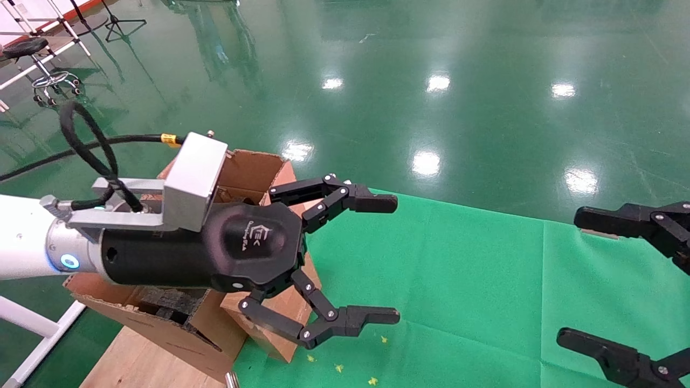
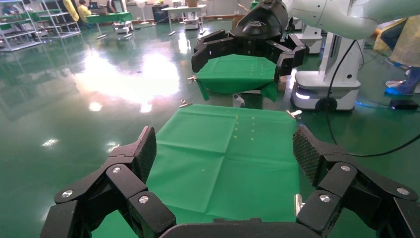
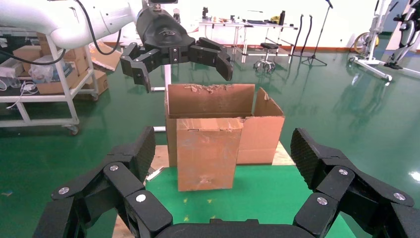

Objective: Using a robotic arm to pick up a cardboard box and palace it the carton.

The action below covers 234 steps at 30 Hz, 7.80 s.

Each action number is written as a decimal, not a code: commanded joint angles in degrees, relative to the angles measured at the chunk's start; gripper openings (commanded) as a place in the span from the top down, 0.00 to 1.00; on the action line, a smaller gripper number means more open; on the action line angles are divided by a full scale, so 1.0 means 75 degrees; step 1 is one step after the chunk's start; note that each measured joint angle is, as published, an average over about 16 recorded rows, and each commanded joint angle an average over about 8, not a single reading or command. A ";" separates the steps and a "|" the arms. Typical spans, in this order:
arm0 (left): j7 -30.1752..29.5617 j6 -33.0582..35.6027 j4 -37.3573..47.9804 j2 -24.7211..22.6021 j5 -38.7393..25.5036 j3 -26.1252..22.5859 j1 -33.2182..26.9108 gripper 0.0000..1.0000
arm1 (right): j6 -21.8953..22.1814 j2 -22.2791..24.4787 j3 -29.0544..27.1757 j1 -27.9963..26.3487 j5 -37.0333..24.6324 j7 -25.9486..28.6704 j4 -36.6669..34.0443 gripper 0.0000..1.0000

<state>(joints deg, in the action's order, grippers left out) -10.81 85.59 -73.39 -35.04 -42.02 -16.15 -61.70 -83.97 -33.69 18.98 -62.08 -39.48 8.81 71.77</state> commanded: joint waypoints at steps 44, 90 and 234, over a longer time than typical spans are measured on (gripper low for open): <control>-0.2890 -0.0975 -0.0498 0.0855 -0.4399 -0.1338 -0.1644 0.00 | 0.0003 0.0001 0.0001 0.0000 0.0000 -0.0001 -0.0004 1.00; -1.0001 -0.0304 -0.0554 -0.0222 -0.8263 -0.2860 -0.3613 0.00 | 0.0004 0.0002 0.0004 -0.0001 0.0002 -0.0002 -0.0004 1.00; -0.0539 -0.5040 0.9904 -0.1059 -0.9070 -0.2476 -0.4599 0.00 | 0.0010 0.0006 0.0008 0.0002 0.0009 -0.0006 -0.0009 0.00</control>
<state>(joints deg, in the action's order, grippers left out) -14.83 47.84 0.87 -42.95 -110.04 -34.71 -96.21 -83.90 -33.65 19.05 -62.07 -39.41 8.77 71.71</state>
